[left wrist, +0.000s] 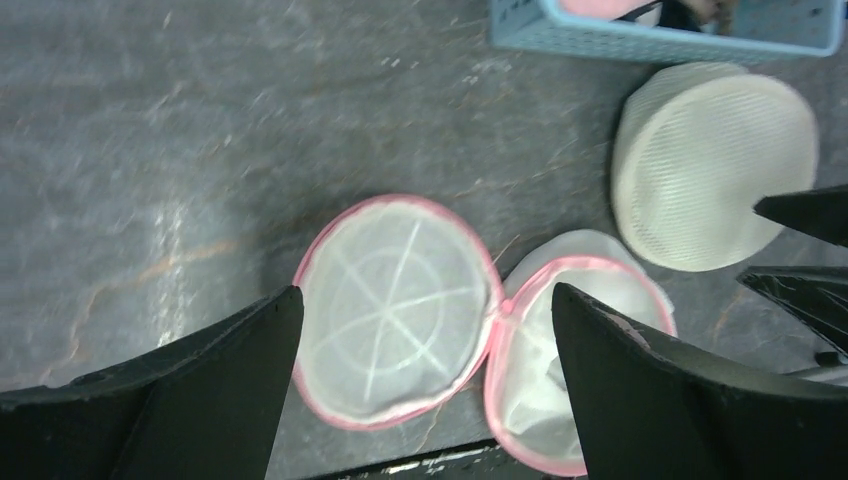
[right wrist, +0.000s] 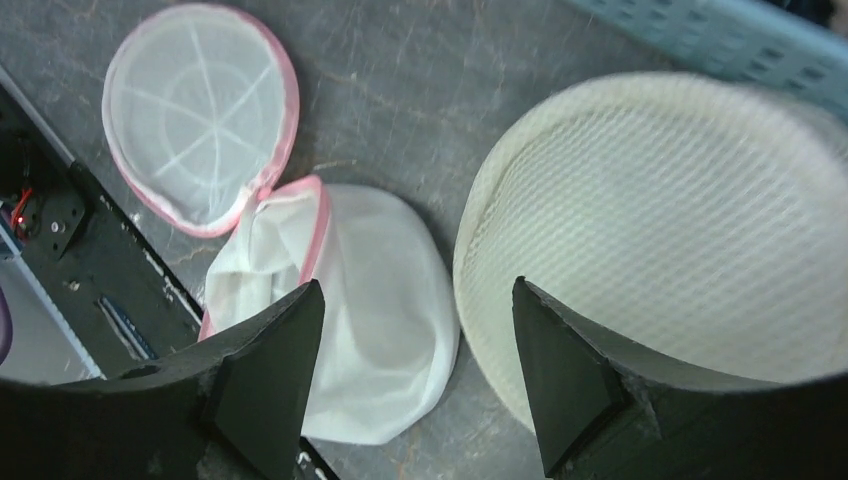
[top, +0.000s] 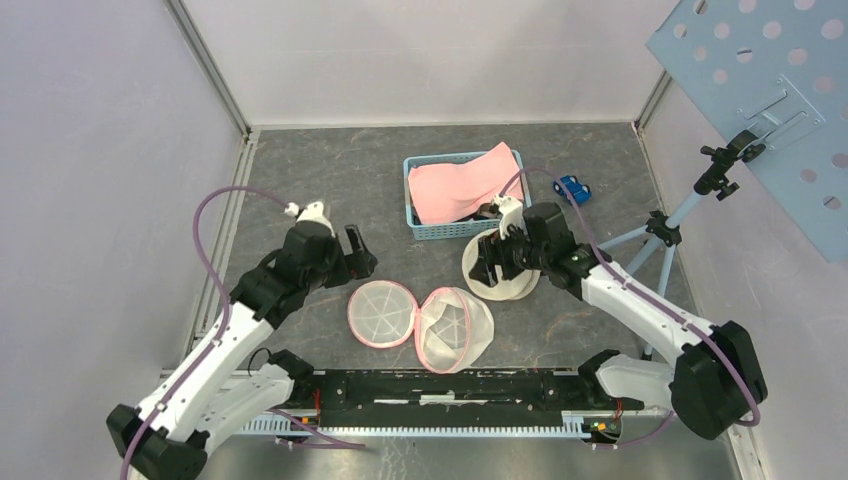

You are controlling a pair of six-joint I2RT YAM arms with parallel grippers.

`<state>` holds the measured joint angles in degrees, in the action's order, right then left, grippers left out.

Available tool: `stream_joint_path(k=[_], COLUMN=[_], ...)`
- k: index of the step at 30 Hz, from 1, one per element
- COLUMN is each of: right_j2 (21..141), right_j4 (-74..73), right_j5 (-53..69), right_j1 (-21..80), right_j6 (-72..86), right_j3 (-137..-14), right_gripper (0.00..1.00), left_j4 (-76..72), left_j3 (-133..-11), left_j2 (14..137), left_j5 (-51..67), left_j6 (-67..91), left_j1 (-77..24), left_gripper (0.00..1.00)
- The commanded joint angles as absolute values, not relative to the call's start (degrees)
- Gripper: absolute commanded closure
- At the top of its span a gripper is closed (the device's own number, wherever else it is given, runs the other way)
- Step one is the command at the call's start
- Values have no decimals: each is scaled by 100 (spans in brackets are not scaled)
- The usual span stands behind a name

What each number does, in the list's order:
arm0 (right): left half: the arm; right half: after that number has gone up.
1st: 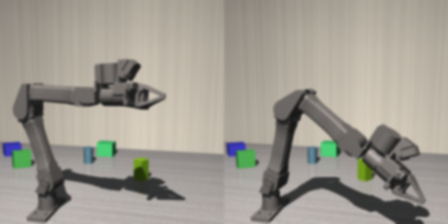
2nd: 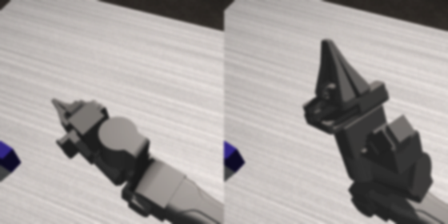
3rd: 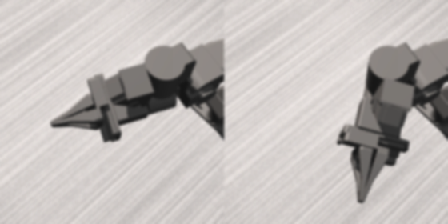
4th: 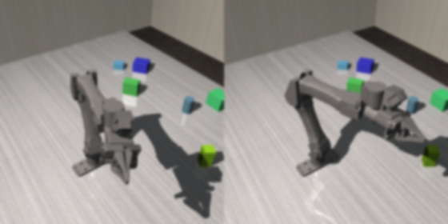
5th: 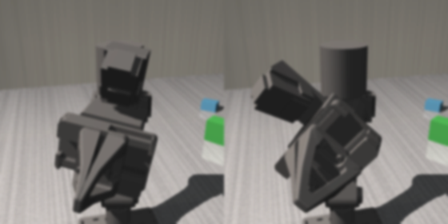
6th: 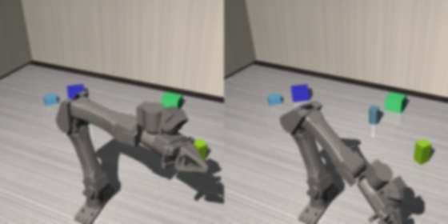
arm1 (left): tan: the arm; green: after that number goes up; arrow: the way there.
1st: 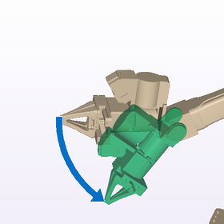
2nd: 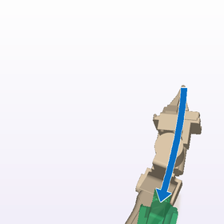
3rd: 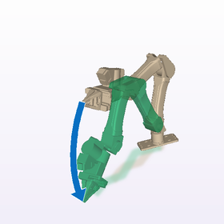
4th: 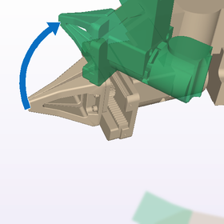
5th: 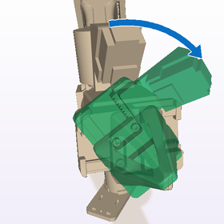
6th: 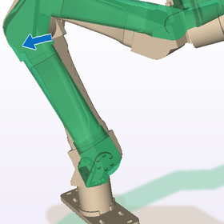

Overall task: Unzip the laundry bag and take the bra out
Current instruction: Close the laundry bag at the center of the board.

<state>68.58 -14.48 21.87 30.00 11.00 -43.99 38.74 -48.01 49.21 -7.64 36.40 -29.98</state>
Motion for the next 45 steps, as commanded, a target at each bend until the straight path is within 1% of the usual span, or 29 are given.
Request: stream_joint_path(k=[1,4,9,18,22,23,25,29,32,33,34,38,39,43,45], right_j2=[6352,6104,5844,5482,5400,5402,5403,5327,5398,5446,5508,5886,6023,6523,6810], right_j4=[-1170,-1138,-982,-702,-643,-606,-518,-403,-426,-412,-322,-42,115,505,593], right_j5=[1999,1757,1589,1618,1550,1544,1555,1492,1385,1385,1385,1324,1295,1255,1254], right_j1=[3254,3465,3593,3950,4123,4162,4252,4464,4559,4578,4591,4698,4731,4840,4909], right_j6=[1429,1605,1883,2453,2616,2655,2755,2928,2888,2880,2889,2875,2857,2849,2832], right_j3=[-3913,-3551,-3112,-2738,-2647,-2604,-2531,-2446,-2420,-2411,-2392,-2531,-2635,-2956,-3231], right_gripper=[25,24,24,23,22,22,23,24,29,33,35,49,50,50,46], left_j4=[4410,4481,4446,4606,4363,4273,3982,3564,3474,3477,3554,4108,4213,4344,4371], left_j3=[-4366,-4019,-3549,-3156,-2835,-2724,-2535,-2297,-2338,-2398,-2488,-3193,-3364,-3857,-4047], left_j2=[4294,4100,3914,3855,3969,3959,3902,3828,3617,3468,3332,3267,3316,3518,3654], left_j5=[-1268,-1151,-1002,-974,-749,-708,-647,-583,-636,-702,-852,-1428,-1494,-1496,-1460], left_j6=[4455,4717,4943,5491,5778,5825,5873,5962,5963,5947,5922,5504,5380,4958,4695], left_j1=[-2971,-2971,-2971,-2984,-2986,-2981,-2985,-2980,-2980,-2983,-2981,-2984,-2983,-2980,-2984], left_gripper=[0,0,4,5,7,9,18,42,72,90,97,98,98,98,98])
